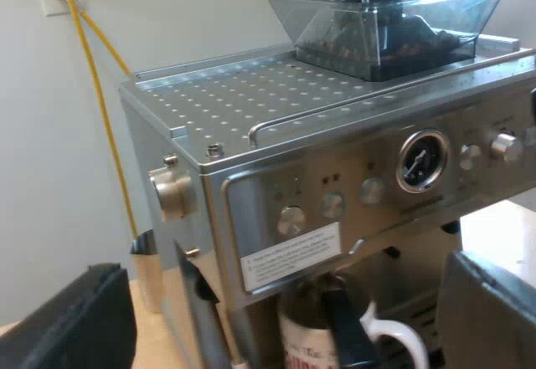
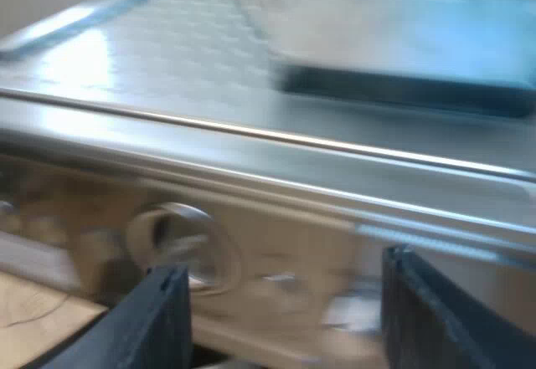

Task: Place mug into machine

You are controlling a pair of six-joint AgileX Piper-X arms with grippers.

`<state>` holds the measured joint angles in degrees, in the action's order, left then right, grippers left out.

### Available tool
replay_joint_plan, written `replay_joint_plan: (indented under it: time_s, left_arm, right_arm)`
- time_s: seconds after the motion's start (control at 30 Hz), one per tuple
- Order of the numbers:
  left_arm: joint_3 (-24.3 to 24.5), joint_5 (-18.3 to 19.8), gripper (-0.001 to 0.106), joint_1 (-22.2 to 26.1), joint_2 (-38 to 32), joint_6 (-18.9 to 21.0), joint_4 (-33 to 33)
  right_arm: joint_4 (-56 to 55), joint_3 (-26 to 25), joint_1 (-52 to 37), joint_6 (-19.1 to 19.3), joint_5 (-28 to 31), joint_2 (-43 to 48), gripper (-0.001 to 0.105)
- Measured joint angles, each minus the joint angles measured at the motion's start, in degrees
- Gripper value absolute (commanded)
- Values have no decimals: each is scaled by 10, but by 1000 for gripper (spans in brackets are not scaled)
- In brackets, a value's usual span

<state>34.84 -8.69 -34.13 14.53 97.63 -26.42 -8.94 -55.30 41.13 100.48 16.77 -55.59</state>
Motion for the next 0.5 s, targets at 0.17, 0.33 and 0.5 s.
replay_joint_plan:
  time_s: [0.17, 0.33, 0.5]
  left_arm:
    - [0, -39, 79, 0, 0, -3, 0]
    - [0, -64, 79, 0, 0, -29, 0]
    - [0, -90, 79, 0, 0, -40, 0]
  right_arm:
    - [-26, 0, -86, -15, -60, 3, 52]
    - [-40, 0, -149, -16, -151, 12, 52]
    - [-57, 0, -206, -20, -200, 22, 52]
